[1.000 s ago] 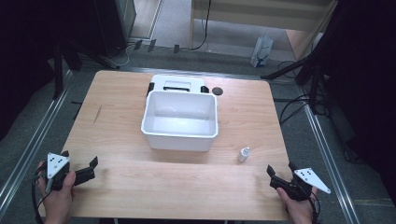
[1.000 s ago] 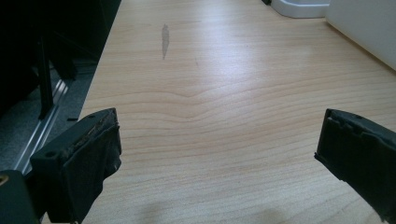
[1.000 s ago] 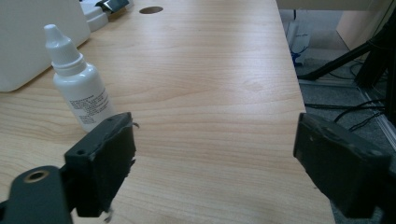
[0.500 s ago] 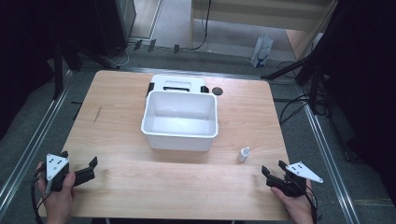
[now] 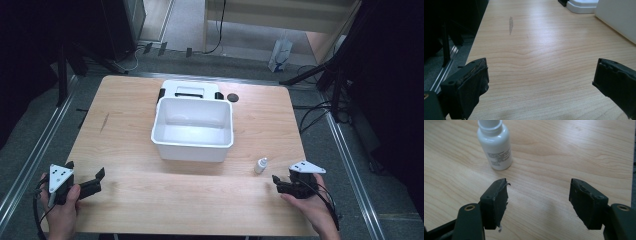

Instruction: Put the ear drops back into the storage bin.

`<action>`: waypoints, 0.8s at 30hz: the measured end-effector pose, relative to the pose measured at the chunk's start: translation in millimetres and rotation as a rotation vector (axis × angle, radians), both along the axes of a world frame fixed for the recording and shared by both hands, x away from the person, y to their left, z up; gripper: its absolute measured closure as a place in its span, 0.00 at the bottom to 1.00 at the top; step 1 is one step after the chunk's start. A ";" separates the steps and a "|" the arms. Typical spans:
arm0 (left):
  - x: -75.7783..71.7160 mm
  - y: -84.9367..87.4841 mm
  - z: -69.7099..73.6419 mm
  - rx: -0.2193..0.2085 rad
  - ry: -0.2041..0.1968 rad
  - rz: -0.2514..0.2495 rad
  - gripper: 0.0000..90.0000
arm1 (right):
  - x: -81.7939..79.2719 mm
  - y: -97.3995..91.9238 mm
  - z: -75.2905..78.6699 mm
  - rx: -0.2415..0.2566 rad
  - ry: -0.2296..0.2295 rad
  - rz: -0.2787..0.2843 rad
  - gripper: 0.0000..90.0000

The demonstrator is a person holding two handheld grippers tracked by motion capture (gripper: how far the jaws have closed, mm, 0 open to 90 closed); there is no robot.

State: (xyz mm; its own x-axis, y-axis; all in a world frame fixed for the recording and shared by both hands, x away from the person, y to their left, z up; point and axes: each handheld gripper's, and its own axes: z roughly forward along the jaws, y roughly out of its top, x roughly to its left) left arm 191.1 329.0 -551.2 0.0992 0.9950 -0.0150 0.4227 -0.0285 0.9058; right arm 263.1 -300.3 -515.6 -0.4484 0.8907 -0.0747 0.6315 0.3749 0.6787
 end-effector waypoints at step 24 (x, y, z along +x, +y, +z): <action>0.2 -2.0 0.0 0.021 0.003 -0.048 0.01 | 50.0 30.1 30.3 -0.363 0.412 0.175 0.32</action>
State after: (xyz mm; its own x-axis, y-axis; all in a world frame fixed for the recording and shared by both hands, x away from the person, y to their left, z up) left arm 191.3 327.0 -551.1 0.1466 0.9892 0.0052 0.4229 -0.0675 0.9037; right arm 313.1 -270.2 -485.3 -0.6434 0.7507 -0.1498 0.7243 0.6604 0.1981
